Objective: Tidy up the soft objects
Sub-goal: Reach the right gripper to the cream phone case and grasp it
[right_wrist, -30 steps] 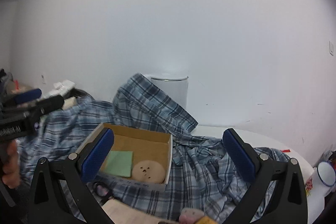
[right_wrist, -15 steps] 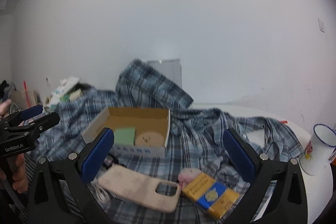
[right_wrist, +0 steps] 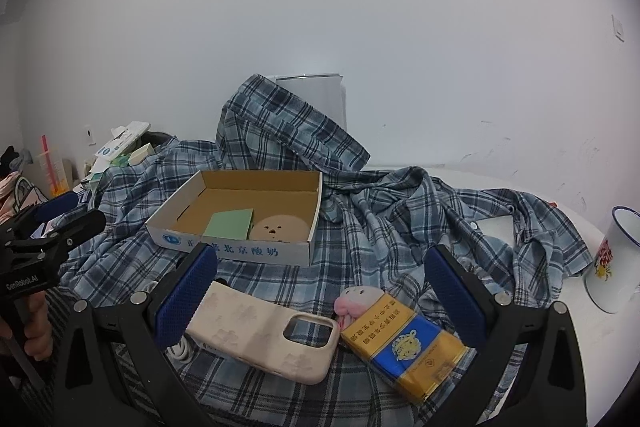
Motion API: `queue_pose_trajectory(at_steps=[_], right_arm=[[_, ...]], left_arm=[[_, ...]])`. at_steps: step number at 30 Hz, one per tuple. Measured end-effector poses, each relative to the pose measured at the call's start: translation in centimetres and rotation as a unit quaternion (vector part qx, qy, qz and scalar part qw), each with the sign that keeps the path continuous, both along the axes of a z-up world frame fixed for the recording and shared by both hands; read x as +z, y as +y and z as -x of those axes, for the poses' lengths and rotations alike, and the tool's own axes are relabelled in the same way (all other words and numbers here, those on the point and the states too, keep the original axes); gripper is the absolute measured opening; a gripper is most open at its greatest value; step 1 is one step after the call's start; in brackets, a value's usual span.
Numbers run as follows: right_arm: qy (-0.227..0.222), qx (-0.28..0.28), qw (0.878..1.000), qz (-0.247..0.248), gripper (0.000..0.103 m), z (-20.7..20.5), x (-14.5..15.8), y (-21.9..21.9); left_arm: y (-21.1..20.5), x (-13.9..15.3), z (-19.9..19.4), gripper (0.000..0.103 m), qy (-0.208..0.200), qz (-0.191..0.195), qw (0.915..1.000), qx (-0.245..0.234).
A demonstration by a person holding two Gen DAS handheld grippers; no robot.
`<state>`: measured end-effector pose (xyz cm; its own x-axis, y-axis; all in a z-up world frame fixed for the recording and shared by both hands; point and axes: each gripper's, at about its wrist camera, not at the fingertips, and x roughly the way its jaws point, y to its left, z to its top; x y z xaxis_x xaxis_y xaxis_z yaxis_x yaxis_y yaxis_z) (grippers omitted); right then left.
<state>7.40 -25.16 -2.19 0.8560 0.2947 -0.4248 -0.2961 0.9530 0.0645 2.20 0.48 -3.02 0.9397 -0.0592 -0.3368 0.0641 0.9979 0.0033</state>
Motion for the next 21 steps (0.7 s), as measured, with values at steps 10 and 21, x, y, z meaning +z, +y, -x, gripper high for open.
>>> queue_pose_trajectory(at_steps=[10,21], right_arm=[[0.004,0.001,1.0,-0.002,0.103,-0.1,-0.1,0.1],[0.088,0.083,0.992,0.022,0.103,-1.4,-1.6,2.5]], left_arm=[[0.0,-0.1,0.0,0.096,0.002,0.001,1.0,-0.002],[0.4,0.0,0.1,0.096,0.003,0.004,1.0,0.001]])
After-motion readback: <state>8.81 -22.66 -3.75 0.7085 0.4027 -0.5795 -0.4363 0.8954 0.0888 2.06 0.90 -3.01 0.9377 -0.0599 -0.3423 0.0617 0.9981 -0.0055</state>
